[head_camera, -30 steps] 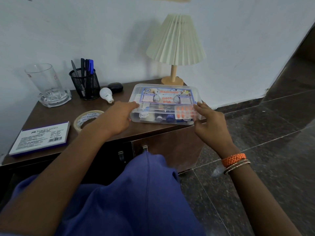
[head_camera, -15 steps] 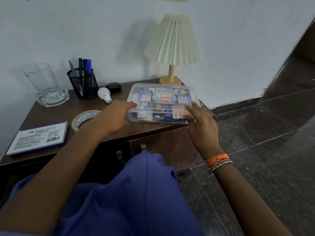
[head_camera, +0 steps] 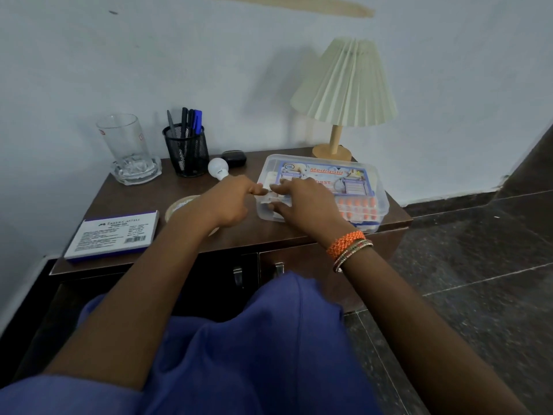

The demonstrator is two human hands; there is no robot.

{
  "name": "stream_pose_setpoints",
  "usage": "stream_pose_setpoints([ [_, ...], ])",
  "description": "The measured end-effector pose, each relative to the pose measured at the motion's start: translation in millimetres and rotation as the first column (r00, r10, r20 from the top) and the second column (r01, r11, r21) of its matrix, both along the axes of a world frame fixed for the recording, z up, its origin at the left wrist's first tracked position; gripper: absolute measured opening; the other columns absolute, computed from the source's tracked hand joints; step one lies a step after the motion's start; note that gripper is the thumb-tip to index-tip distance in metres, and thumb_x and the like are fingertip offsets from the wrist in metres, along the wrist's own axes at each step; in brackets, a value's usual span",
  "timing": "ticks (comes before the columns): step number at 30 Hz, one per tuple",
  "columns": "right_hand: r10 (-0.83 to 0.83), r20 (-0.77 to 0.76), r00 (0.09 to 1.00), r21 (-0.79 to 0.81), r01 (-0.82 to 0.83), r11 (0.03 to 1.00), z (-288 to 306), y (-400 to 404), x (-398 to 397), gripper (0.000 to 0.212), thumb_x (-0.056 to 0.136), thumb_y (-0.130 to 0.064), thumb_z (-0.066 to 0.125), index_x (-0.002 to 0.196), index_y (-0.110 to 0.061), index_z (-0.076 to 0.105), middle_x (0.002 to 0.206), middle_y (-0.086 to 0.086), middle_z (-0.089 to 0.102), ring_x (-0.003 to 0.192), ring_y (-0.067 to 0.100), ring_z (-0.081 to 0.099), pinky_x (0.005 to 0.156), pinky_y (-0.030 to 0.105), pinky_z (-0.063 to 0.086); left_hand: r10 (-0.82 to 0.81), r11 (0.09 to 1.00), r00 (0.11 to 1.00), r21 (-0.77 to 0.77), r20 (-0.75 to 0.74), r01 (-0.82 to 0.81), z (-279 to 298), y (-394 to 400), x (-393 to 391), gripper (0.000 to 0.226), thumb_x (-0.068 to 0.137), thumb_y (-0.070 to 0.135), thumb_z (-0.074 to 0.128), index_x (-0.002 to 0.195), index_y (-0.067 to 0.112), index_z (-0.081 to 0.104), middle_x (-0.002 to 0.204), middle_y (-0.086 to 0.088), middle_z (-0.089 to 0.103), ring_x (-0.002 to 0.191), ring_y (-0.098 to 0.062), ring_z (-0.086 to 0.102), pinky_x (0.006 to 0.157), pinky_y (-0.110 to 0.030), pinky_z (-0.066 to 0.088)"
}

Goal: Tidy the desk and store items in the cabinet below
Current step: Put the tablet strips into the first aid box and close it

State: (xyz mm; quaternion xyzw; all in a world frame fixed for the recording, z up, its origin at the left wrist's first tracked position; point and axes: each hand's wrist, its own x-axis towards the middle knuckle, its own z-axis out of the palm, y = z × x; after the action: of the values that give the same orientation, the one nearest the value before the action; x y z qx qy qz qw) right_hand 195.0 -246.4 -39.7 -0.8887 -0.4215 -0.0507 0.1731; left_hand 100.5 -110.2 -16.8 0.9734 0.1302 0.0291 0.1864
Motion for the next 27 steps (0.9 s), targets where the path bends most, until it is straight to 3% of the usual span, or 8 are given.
stream_pose_setpoints([
  [8,-0.002,-0.002,1.000,0.009,0.002,1.000,-4.2,-0.7,2.7,0.049,0.087,-0.031,0.065,0.135,-0.029,0.052,0.139,0.001,0.054,0.126,0.024,0.049,0.098,0.037,0.042,-0.034,0.999,0.998,-0.036,-0.059,0.032,-1.2,1.9,-0.7,0.069,0.082,-0.014,0.036,0.142,0.021,0.039,0.154,0.001,0.030,0.142,-0.018,0.027,0.114,-0.027,0.022],
  [13,0.020,0.175,0.984,0.067,-0.032,0.997,-23.5,0.6,-3.0,0.043,0.093,-0.021,0.056,0.136,-0.020,0.051,0.139,0.006,0.054,0.131,0.026,0.046,0.105,0.038,0.036,-0.016,0.999,0.999,-0.042,-0.041,0.014,-1.7,0.3,1.9,0.066,0.083,-0.012,0.038,0.141,0.019,0.041,0.153,0.001,0.032,0.141,-0.019,0.029,0.115,-0.031,0.025],
  [20,0.047,0.161,0.986,0.176,-0.076,0.982,-32.5,-9.0,5.5,0.042,0.089,-0.018,0.061,0.131,-0.022,0.057,0.136,0.004,0.056,0.133,0.024,0.046,0.109,0.043,0.031,-0.018,0.999,0.999,-0.041,-0.028,0.017,-5.1,-2.5,2.7,0.064,0.084,-0.010,0.042,0.140,0.021,0.043,0.151,-0.002,0.036,0.139,-0.023,0.034,0.114,-0.036,0.028],
  [24,-0.008,0.142,0.990,0.234,-0.026,0.972,-37.9,-28.1,21.4,0.043,0.087,-0.017,0.064,0.127,-0.031,0.059,0.135,-0.005,0.057,0.133,0.017,0.045,0.109,0.044,0.024,-0.065,0.997,0.998,0.042,0.015,0.065,-6.7,-28.7,5.0,0.063,0.084,-0.004,0.048,0.142,0.020,0.040,0.143,-0.009,0.046,0.123,-0.027,0.049,0.102,-0.038,0.040],
  [27,-0.020,0.090,0.996,0.300,-0.008,0.954,-41.5,-47.0,37.1,0.045,0.084,-0.014,0.067,0.125,-0.032,0.061,0.134,-0.006,0.058,0.133,0.015,0.045,0.109,0.041,0.020,-0.109,0.991,0.993,0.076,0.045,0.106,-11.6,-50.4,13.5,0.067,0.084,0.000,0.052,0.145,0.020,0.033,0.145,-0.009,0.043,0.125,-0.026,0.047,0.102,-0.036,0.040],
])
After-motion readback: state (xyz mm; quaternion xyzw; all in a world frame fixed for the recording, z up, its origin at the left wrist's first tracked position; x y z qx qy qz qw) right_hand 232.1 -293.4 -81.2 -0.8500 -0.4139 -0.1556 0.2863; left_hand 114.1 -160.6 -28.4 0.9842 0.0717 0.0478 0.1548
